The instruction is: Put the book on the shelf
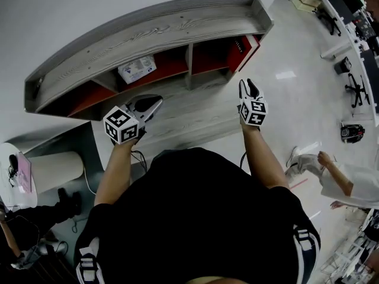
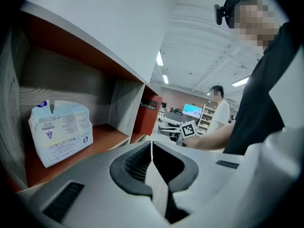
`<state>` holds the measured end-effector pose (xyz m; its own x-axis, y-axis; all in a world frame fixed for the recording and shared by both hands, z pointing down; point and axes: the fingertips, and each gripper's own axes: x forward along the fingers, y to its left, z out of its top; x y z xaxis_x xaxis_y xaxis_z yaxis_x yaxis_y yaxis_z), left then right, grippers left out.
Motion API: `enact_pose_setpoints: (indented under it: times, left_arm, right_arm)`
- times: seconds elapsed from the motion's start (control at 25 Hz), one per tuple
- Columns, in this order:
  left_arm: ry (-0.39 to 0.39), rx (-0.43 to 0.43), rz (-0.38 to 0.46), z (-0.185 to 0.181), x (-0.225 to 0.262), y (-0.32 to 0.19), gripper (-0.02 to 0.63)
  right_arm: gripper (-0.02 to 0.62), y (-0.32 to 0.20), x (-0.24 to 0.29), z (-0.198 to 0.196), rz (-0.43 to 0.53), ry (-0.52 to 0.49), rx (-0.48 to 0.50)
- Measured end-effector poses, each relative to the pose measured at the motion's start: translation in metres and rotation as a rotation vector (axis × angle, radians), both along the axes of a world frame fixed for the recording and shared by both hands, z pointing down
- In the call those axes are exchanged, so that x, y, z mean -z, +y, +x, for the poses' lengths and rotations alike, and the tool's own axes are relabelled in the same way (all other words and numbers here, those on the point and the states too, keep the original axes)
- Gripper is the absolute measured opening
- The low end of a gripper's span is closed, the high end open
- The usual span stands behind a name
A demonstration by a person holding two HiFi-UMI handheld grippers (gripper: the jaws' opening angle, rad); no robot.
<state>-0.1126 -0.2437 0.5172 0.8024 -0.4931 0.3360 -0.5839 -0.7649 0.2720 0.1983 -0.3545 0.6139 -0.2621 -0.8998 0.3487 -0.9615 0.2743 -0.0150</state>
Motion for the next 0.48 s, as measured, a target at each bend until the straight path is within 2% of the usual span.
enact_pose_setpoints:
  times: [0.48]
  left_arm:
    - [-0.002, -0.001, 0.010, 0.012, 0.006, 0.018, 0.023]
  right_arm:
    - [0.080, 0.024, 0.016, 0.005, 0.016, -0.018, 0.029]
